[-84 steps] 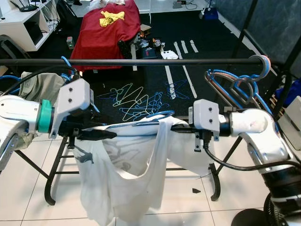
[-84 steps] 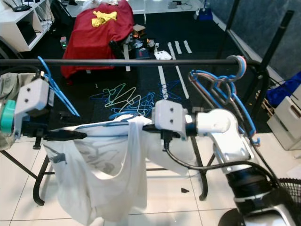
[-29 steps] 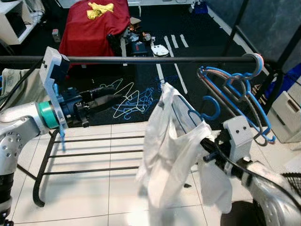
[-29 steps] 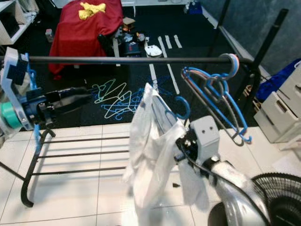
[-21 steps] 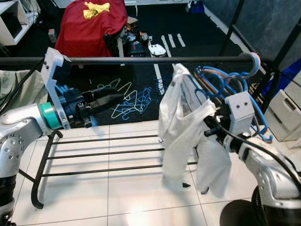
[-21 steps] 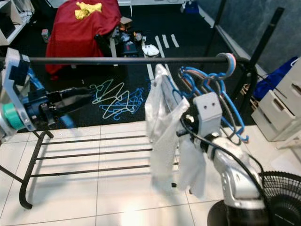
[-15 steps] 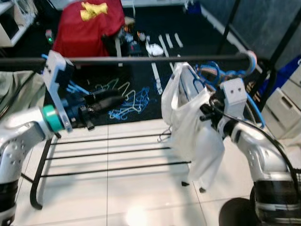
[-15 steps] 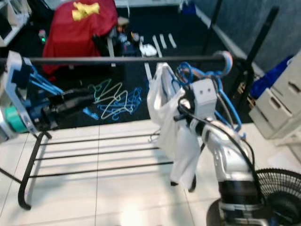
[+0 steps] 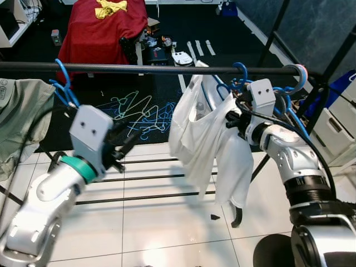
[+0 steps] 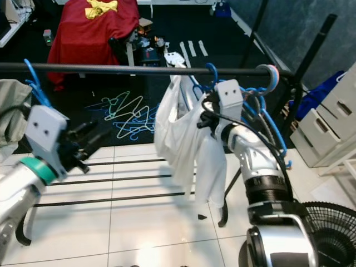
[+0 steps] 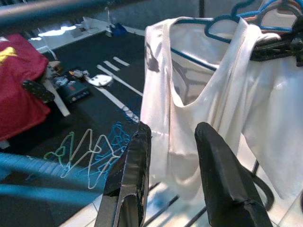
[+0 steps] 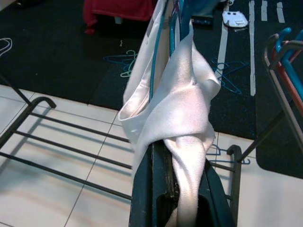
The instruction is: Hang hanger
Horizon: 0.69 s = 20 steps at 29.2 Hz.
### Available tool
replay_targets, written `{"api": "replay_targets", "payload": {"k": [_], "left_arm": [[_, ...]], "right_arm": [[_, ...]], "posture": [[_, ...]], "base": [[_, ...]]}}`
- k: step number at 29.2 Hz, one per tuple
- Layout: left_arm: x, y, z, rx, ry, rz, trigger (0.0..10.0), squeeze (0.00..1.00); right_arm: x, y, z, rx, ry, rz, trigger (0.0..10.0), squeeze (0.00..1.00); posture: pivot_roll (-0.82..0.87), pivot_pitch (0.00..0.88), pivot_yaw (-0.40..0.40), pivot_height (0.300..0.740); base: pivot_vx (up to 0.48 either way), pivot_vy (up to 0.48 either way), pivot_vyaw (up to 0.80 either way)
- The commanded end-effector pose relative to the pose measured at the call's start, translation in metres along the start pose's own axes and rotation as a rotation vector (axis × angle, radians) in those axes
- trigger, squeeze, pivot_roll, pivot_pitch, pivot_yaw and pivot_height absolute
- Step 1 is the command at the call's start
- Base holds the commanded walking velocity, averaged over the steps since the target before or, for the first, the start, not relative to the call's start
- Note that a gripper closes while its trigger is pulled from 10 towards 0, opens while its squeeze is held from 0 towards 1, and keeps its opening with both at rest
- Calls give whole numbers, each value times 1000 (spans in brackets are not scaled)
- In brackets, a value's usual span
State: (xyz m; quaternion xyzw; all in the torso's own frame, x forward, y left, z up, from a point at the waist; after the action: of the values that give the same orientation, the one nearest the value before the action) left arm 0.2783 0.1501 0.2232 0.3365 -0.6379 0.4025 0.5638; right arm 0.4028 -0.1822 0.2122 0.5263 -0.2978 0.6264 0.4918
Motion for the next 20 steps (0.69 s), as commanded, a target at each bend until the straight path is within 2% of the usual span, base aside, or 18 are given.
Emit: {"api": "replay_targets", "payload": {"k": [1,7,8,9,10,11,15,18,19,20], "left_arm": [[-4,1,6,-8,6,-13,10000,0],[-3,-3,10,-1,11,10,10000,0],[-3,-4,12,1,6,21,10000,0],[-3,-6,15,3,-1,32,10000,0],[-3,-6,15,3,-1,32,10000,0],[-4,-7,17,1,-9,39,10000,0],[-5,-8,22,-7,-14,46,10000,0],[-5,-10,25,-11,-14,50,10000,0],[-2,-16,30,-26,-10,69,10000,0],[-2,-16,30,-26,-10,69,10000,0]], "right_arm": [[6,-1,4,-6,19,26,0,0],[4,-5,5,5,11,9,0,0],[0,-6,3,6,45,-1,10000,0],[-2,-5,1,-1,74,5,10000,314],[-2,-5,1,-1,74,5,10000,314],[-3,-4,0,-19,86,18,10000,1000],[-1,-2,0,-45,93,60,10000,1000],[2,1,-3,-19,78,96,10000,1000],[0,11,-13,57,21,136,10000,0],[0,11,-13,57,21,136,10000,0]], "posture": [[7,92,33,740],[8,90,28,740],[7,90,30,740],[5,92,33,740],[5,92,33,740],[1,91,35,740],[-4,90,35,740],[-4,88,35,740],[1,89,28,740],[1,89,28,740]], "base": [[0,0,0],[0,0,0],[0,0,0],[0,0,0],[0,0,0],[0,0,0],[0,0,0],[0,0,0],[0,0,0],[0,0,0]]}}
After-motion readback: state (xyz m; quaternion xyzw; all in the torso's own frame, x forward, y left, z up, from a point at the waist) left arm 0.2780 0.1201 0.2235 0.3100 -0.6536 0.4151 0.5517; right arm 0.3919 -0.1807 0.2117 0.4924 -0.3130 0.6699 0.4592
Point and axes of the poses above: a point about 5 cm out from each wrist's last joint towards the gripper, its own y axis pointing back from the gripper into the wrist, its own x axis along the axis of the wrist's last joint, z = x × y, the point moved 1 cm from there along -y, pointing out of the wrist towards the gripper, and after that the axes turned 12 degrees about y, right-handed, at the moved point
